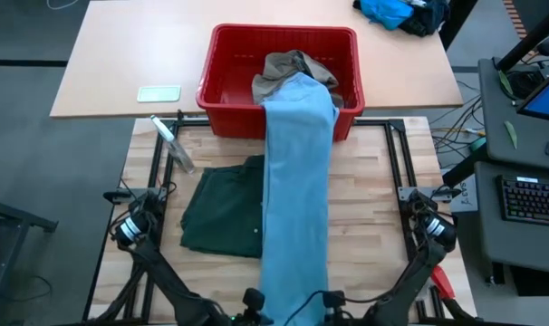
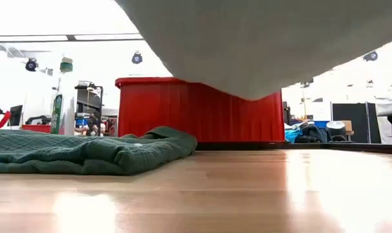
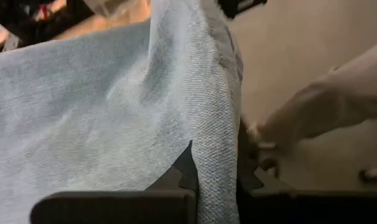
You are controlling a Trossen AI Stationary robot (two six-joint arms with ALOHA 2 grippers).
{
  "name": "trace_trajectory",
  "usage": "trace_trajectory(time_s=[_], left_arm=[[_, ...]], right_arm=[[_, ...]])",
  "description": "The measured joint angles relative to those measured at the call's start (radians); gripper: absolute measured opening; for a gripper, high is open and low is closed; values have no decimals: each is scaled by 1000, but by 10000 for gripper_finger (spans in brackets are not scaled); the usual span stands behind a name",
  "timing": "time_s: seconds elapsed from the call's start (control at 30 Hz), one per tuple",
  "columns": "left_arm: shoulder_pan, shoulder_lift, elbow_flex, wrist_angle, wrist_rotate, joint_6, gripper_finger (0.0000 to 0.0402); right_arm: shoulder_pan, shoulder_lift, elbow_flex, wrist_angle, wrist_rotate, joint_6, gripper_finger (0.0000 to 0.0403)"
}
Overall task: Fold Laundry from Bin
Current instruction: Fold the blue jeans
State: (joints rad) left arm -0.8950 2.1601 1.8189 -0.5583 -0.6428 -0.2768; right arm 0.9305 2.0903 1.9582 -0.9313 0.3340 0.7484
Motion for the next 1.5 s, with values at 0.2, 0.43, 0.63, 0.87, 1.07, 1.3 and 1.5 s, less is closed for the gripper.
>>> trace_trajectory(time_s=[0.2,0.43,0.63,0.87,1.07,1.3,1.5], left_arm=[[-27,-1,67,5,-6,-26,10],[-38,-1,86,26,-3,-41,10],[-48,-1,86,56,17,-23,10],[-58,-1,116,70,32,38,10],[-57,-2,120,69,31,58,13],[-60,-2,154,92,14,104,14],[-69,-3,322,17,-27,228,12]], right_arm=[[32,-2,67,-3,6,10,29],[52,-2,83,9,7,19,29],[58,-2,83,51,-21,18,29],[63,-2,85,87,-47,14,29],[63,-2,85,79,-45,17,29],[72,-3,113,103,-4,-55,29],[86,-3,262,92,87,-229,29]])
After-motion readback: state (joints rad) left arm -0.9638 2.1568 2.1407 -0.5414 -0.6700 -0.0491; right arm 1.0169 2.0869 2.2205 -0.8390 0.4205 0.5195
